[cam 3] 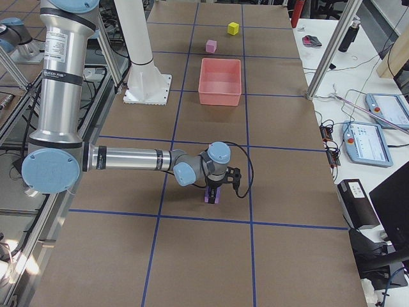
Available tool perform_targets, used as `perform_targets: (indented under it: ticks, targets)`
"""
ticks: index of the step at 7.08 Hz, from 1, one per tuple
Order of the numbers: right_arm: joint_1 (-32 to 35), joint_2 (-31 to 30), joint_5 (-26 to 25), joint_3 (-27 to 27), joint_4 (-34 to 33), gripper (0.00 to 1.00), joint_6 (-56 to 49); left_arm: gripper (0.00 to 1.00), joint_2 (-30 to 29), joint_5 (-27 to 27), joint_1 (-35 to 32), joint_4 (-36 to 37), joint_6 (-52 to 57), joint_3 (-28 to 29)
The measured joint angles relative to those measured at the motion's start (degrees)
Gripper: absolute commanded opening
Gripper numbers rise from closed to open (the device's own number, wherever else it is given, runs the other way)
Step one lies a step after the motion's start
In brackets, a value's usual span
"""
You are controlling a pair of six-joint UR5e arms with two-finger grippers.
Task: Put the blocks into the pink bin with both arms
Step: 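Lower the right gripper over the purple cube and close on it, then carry purple cube into bin with right gripper while left reaches lilac cube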
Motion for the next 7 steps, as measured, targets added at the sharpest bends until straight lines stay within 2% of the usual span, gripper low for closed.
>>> perform_targets:
  ticks: [1, 3, 4, 7]
  targets:
    - [-0.12, 0.08, 0.07, -0.76, 1.12, 0.00, 0.18, 1.00, -0.06, 0.00, 0.00, 0.00, 0.00, -0.01]
    - [-0.11, 0.71, 0.43, -0.13, 1.74, 0.00, 0.42, 1.00, -0.36, -0.05, 1.04, -2.05, -1.63, -0.17]
    - [-0.04, 1.51, 0.58, 2.00, 0.46, 0.00, 0.73, 1.00, -0.83, 0.09, 3.54, -5.13, -5.68, -0.36]
    - [-0.32, 10.17, 0.81, 13.88, -13.43, 0.00, 6.72, 1.00, -2.05, 2.22, 15.00, -14.53, -20.17, -3.03]
